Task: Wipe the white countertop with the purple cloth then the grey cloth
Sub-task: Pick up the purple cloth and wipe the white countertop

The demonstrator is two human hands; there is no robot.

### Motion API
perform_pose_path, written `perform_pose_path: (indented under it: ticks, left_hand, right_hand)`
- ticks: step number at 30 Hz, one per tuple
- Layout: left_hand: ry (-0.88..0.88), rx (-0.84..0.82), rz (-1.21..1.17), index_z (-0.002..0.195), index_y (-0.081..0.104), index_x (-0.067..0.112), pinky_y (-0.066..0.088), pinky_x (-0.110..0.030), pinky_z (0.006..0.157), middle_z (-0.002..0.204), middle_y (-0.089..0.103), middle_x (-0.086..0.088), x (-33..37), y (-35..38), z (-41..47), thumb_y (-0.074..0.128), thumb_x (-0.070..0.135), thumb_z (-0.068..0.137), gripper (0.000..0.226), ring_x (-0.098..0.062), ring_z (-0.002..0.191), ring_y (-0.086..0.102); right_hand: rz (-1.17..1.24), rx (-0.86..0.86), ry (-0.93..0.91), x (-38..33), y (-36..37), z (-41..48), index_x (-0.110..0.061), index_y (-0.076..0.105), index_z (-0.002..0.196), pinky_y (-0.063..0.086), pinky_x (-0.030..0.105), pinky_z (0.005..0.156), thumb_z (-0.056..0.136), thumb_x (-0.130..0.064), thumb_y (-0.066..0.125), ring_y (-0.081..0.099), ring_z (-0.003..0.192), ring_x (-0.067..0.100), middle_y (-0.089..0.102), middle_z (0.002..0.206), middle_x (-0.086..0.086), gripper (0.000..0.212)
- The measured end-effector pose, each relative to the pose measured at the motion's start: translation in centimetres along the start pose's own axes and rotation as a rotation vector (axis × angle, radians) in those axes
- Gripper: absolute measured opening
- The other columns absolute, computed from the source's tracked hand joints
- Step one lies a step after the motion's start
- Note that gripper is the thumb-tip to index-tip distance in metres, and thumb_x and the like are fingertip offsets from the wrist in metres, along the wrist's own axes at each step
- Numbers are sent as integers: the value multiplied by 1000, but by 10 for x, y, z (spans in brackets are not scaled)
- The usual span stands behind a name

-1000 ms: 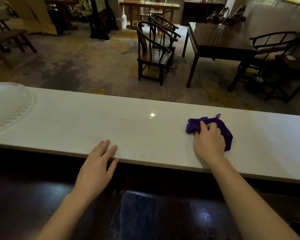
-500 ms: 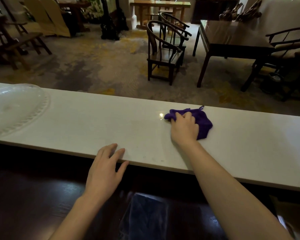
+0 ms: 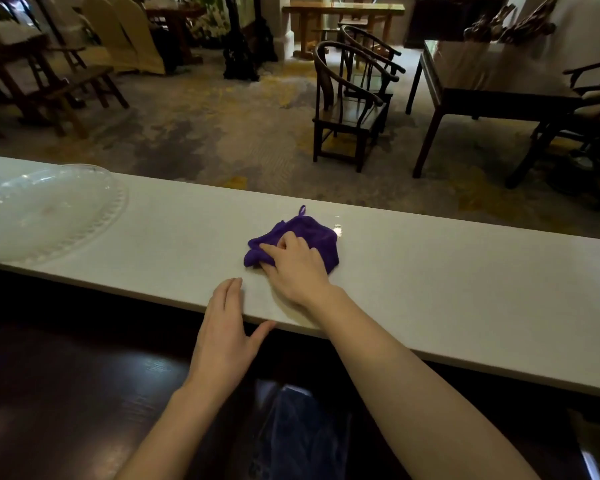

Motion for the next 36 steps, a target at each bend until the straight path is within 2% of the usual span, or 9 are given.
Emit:
perform_pose_path:
  ticks: [3, 8, 11, 17, 24, 29, 32, 34, 36]
  left_hand:
    - [5, 10, -14, 140, 38, 4, 43, -35, 104, 139, 48, -11, 0, 0, -1, 80, 41, 74, 86, -26, 128, 49]
    - [87, 32, -55, 132, 47, 14, 41, -27, 99, 127, 58, -4, 3, 0, -3, 79, 35, 76, 68, -20, 118, 52]
    - [120, 2, 0, 131, 55, 10, 41, -30, 101, 128, 59, -7, 1, 2, -3, 79, 34, 77, 63, -25, 121, 53]
    - [120, 12, 35, 129, 58, 8, 43, -38, 102, 129, 61, -13, 0, 4, -3, 79, 32, 78, 60, -29, 122, 52]
    - [129, 11, 57, 119, 67, 10, 44, -40, 101, 128, 61, -14, -2, 5, -5, 77, 34, 79, 47, -31, 121, 52]
    - [123, 3, 61, 118, 68, 8, 44, -42, 102, 129, 61, -17, -2, 6, -6, 78, 31, 79, 46, -33, 122, 52]
    - [121, -4, 66, 117, 68, 7, 43, -42, 101, 129, 61, -18, 0, 5, -7, 78, 29, 80, 45, -35, 122, 52]
    - [119, -7, 66, 118, 68, 6, 43, -43, 102, 129, 60, -19, 2, 5, -7, 78, 28, 80, 45, -36, 122, 51]
    - [110, -13, 65, 119, 68, 6, 42, -42, 102, 130, 60, -19, 3, 4, -7, 77, 28, 81, 45, -35, 124, 50]
  right_hand:
    - [-3, -8, -75, -1, 3, -19, -31, 51, 145, 44, 41, 89, 103, -41, 49, 50, 110, 24, 52, 124, 5, 44]
    - [-20, 11, -141, 1, 1, -55, -31, 51, 145, 39, 36, 82, 102, -43, 49, 49, 103, 23, 52, 118, 4, 45]
    - [-18, 19, -161, 7, -3, -79, -31, 51, 144, 43, 36, 86, 101, -42, 51, 50, 104, 22, 53, 120, 3, 44]
    - [-32, 32, -112, 34, -15, -121, -34, 50, 145, 42, 34, 87, 100, -36, 54, 49, 101, 19, 50, 117, -2, 45]
    - [-100, 111, 78, 94, -42, -163, -35, 53, 143, 42, 35, 82, 97, -32, 60, 49, 98, 19, 49, 111, -3, 46]
    - [-161, 218, 286, 148, -65, -183, -29, 60, 140, 47, 41, 77, 96, -33, 63, 51, 93, 24, 53, 107, 3, 44]
    - [-168, 289, 407, 168, -72, -185, -25, 59, 140, 46, 37, 76, 98, -33, 62, 44, 89, 18, 51, 106, 2, 43]
    - [-159, 315, 479, 171, -72, -177, -24, 57, 140, 42, 35, 77, 100, -30, 61, 42, 91, 17, 50, 107, 1, 41]
    - [-137, 322, 551, 166, -71, -164, -23, 56, 141, 44, 38, 83, 101, -26, 59, 48, 98, 22, 53, 113, 5, 41]
Point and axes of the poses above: each hand's wrist, its own z-axis towards the middle knuckle, its own y-axis out of the palm, x = y × z, the point moved 4 cm from there along z, towards the middle knuckle
